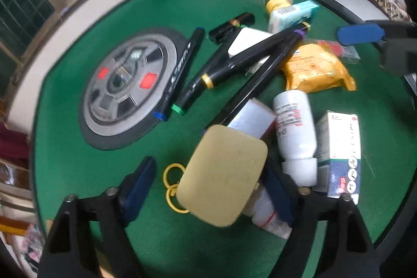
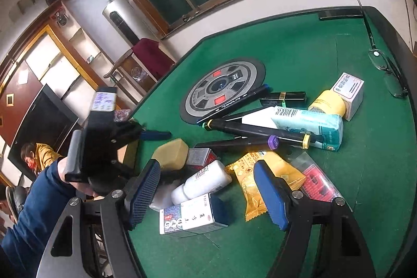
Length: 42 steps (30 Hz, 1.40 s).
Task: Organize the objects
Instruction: 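Grasp the cream case with the left tool while the right tool grasps the medicine box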
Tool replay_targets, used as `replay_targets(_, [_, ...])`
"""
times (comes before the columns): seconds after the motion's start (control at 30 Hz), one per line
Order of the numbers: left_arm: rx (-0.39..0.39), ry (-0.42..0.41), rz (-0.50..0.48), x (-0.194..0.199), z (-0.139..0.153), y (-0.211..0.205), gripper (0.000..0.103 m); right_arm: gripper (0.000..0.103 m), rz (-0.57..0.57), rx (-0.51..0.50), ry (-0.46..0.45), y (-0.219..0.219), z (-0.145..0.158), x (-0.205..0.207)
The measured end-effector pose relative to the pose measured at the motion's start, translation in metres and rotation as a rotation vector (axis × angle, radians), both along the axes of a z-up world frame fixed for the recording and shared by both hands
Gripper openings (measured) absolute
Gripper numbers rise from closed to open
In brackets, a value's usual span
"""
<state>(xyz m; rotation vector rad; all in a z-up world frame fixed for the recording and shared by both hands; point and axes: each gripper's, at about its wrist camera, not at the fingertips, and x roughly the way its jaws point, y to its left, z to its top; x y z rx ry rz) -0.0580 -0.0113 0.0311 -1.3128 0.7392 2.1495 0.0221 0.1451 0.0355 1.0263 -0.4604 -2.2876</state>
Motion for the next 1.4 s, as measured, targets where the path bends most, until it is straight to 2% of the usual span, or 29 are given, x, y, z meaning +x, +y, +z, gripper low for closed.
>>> replay_targets(0.07, [0.046,-0.049,0.052,-0.006,-0.007,-0.004,0.049,0.079,0.006,-0.005,-0.005,-0.001,-0.001,-0.001])
replay_targets(0.1, [0.066,-0.037,0.086,-0.004,-0.008,-0.006,0.048,0.079,0.007,-0.005,-0.006,-0.002,-0.002,0.0])
replay_targets(0.17, [0.092,-0.017,0.136,0.003,-0.007,-0.011,0.048,0.079,0.02,-0.003,-0.008,-0.005,-0.002,0.001])
replay_targets(0.23, [0.115,0.039,0.211,0.014,-0.002,-0.017,0.048,0.079,0.045,0.002,-0.008,-0.013,-0.002,0.004])
replay_targets(0.3, [0.172,0.075,0.276,0.026,0.01,-0.026,0.048,0.079,0.086,0.009,-0.003,-0.021,0.0,0.009])
replay_targets(0.33, [0.218,0.088,0.312,0.034,0.017,-0.032,0.048,0.079,0.131,0.026,0.013,-0.031,0.001,0.015])
replay_targets(0.43, [0.293,0.143,0.389,0.051,0.033,-0.047,0.048,0.079,0.186,0.102,0.063,-0.049,0.002,0.025])
replay_targets(0.53, [0.316,0.203,0.471,0.071,0.043,-0.058,0.048,0.079,0.166,0.192,0.092,-0.056,-0.002,0.029])
replay_targets(0.6, [0.356,0.221,0.499,0.085,0.047,-0.065,0.048,0.08,0.202,0.193,0.08,-0.058,-0.006,0.029])
replay_targets(0.73, [0.37,0.265,0.536,0.121,0.05,-0.073,0.048,0.085,0.244,0.315,0.099,-0.077,-0.015,0.036])
replay_targets(0.8, [0.389,0.262,0.543,0.13,0.048,-0.08,0.048,0.087,0.262,0.345,0.095,-0.081,-0.021,0.038])
replay_targets(0.97, [0.428,0.259,0.564,0.141,0.045,-0.094,0.048,0.093,0.229,0.416,0.133,-0.086,-0.026,0.04])
replay_targets(1.03, [0.437,0.258,0.57,0.143,0.045,-0.096,0.048,0.094,0.229,0.416,0.135,-0.086,-0.026,0.04])
replay_targets(1.13, [0.456,0.258,0.58,0.146,0.043,-0.1,0.048,0.095,0.175,0.474,0.142,-0.087,-0.029,0.038])
replay_targets(1.3, [0.461,0.266,0.574,0.152,0.044,-0.1,0.048,0.095,0.179,0.464,0.147,-0.086,-0.031,0.037])
replay_targets(1.4, [0.467,0.265,0.567,0.153,0.045,-0.099,0.048,0.093,0.169,0.475,0.1,-0.087,-0.041,0.029])
